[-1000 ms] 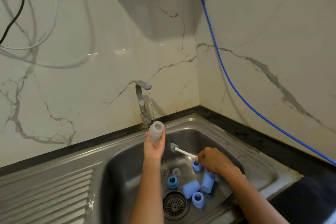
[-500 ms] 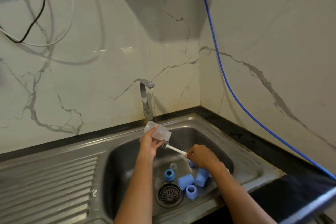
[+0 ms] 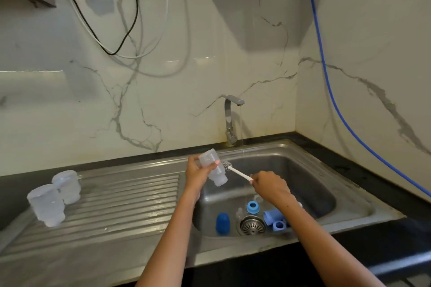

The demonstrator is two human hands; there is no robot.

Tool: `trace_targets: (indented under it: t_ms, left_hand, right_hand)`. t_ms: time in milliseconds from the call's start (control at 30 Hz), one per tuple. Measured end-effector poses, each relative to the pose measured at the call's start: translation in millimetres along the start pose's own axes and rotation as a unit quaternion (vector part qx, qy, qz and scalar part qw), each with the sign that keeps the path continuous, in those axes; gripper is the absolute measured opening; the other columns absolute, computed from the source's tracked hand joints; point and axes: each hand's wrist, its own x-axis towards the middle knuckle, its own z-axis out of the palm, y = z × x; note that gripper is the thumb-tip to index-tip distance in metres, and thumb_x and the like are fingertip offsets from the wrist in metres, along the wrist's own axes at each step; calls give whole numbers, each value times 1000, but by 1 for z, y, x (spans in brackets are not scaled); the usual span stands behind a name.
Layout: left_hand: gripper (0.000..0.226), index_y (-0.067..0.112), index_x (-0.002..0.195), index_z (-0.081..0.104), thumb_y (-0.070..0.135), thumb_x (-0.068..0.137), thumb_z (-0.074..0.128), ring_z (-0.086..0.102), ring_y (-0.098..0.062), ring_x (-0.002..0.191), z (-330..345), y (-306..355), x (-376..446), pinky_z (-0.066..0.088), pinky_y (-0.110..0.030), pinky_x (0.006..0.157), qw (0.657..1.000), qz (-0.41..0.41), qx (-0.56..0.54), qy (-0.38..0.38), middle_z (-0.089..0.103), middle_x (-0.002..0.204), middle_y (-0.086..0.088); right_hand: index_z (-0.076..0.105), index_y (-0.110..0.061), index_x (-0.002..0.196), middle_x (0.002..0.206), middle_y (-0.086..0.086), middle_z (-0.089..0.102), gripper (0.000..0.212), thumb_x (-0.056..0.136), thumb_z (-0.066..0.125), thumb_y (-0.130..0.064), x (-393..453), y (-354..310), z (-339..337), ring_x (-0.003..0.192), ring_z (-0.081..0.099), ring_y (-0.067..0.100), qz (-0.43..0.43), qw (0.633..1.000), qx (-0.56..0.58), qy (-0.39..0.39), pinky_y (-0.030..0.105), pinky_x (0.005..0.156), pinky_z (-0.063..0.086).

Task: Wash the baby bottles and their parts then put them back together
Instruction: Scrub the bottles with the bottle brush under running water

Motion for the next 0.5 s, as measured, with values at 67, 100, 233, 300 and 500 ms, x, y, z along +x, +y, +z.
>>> trace_targets:
  t_ms: [67, 100, 233, 300, 500]
  left_hand:
    - [53, 11, 124, 43, 18, 81, 74, 61, -26, 105, -5, -3, -4, 54, -35, 79, 999, 17, 27, 4, 59, 120, -11]
    - [54, 11, 125, 43, 20, 81, 74, 61, -25, 104, -7, -6, -5, 55, -35, 79, 996, 37, 75, 0, 59, 120, -10]
    - [56, 17, 123, 43, 18, 78, 76, 60, -21, 105, -11, -14, -3, 57, -34, 80, 984, 68, 161, -33, 59, 120, -5]
    - [51, 20, 119, 44, 20, 79, 75, 61, -18, 103, -15, -20, -1, 57, -28, 75, 988, 52, 139, -46, 58, 122, -6]
    - [50, 17, 119, 44, 23, 80, 75, 58, -23, 108, -15, -37, 9, 52, -36, 87, 967, 56, 241, -53, 56, 124, -8]
  right_hand:
    - [60, -22, 127, 110, 9, 66, 34, 101, 40, -32, -2, -5, 8, 99, 62, 28, -3, 1000, 4, 7, 38, 85, 50]
    - [59, -23, 127, 109, 9, 66, 34, 101, 39, -32, -3, -6, 11, 98, 62, 28, -3, 1000, 4, 8, 38, 84, 50]
    - [59, -24, 126, 106, 7, 66, 34, 102, 37, -34, 0, 1, 18, 94, 63, 25, -3, 1000, -18, 11, 35, 81, 49]
    - [61, -24, 125, 102, 6, 67, 34, 102, 38, -34, 2, 2, 20, 91, 63, 24, -5, 1000, -17, 12, 34, 78, 49]
    - [62, -22, 124, 100, 5, 67, 33, 101, 40, -34, 7, 6, 22, 88, 63, 20, -6, 1000, -8, 3, 32, 77, 50]
